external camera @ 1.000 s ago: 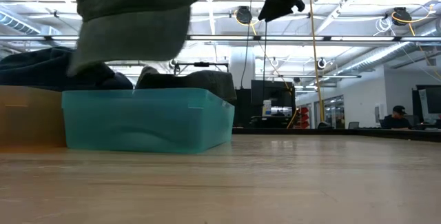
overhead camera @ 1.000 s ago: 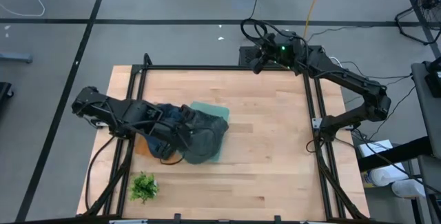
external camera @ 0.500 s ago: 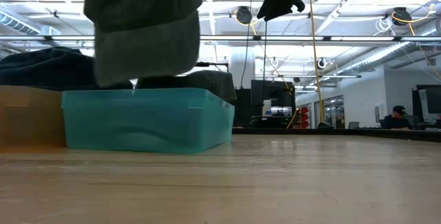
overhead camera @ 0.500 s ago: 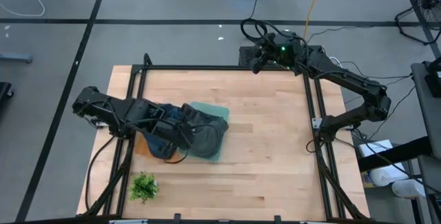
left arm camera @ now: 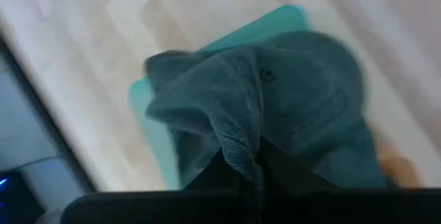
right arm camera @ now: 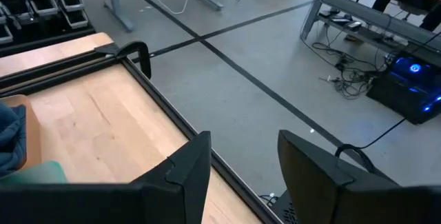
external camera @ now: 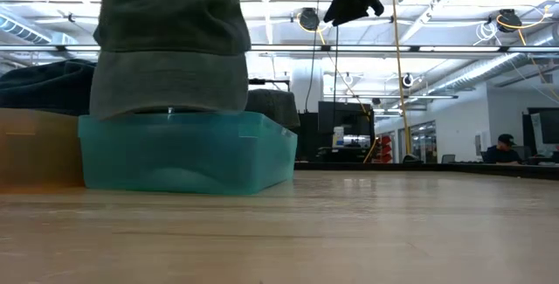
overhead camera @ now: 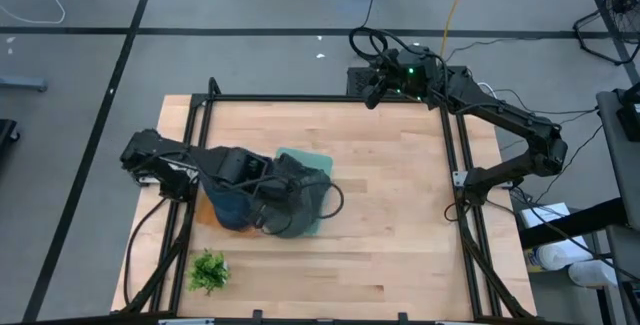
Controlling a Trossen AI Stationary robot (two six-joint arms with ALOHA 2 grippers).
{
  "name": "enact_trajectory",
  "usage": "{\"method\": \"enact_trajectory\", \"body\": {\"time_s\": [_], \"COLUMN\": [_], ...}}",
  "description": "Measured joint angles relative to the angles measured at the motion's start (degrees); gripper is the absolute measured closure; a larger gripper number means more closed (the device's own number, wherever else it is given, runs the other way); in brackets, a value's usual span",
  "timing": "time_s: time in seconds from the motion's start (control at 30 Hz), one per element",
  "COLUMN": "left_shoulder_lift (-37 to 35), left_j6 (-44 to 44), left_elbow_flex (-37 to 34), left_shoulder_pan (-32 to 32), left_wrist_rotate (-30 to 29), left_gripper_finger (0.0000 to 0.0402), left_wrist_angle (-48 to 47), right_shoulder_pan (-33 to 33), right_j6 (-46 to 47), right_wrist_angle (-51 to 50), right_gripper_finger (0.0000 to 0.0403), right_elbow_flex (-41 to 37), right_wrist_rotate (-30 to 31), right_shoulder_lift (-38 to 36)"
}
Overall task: Pick & Place hat
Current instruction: Put the black cap into the green bin
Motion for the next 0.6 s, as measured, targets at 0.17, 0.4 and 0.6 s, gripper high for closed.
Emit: {"method": "enact_trajectory", "body": {"time_s": [0.17, 0.4, 0.6], "left_shoulder_lift": [0.08, -0.33, 0.00], "left_j6": [0.13, 4.19, 6.64], "left_elbow_flex": [0.00, 0.00, 0.00], "left_shoulder_pan": [3.45, 6.89, 7.40], "left_wrist_rotate": [-6.09, -4.21, 4.49], "left_gripper_finger": [0.0387, 0.0387, 0.0387], "left_wrist_angle": [3.06, 4.04, 4.60], "right_shoulder_pan": [0.00, 0.00, -0.02], "right_j6": [-0.57, -2.20, -4.81], "right_wrist_angle": [0.02, 0.00, 0.00], "right_gripper_finger": [0.0248, 0.0248, 0.0248], "right_elbow_flex": [0.00, 0.00, 0.00], "right_wrist_rotate": [-0.01, 0.04, 0.10], "right_shoulder_lift": [0.00, -0.01, -0.01]}}
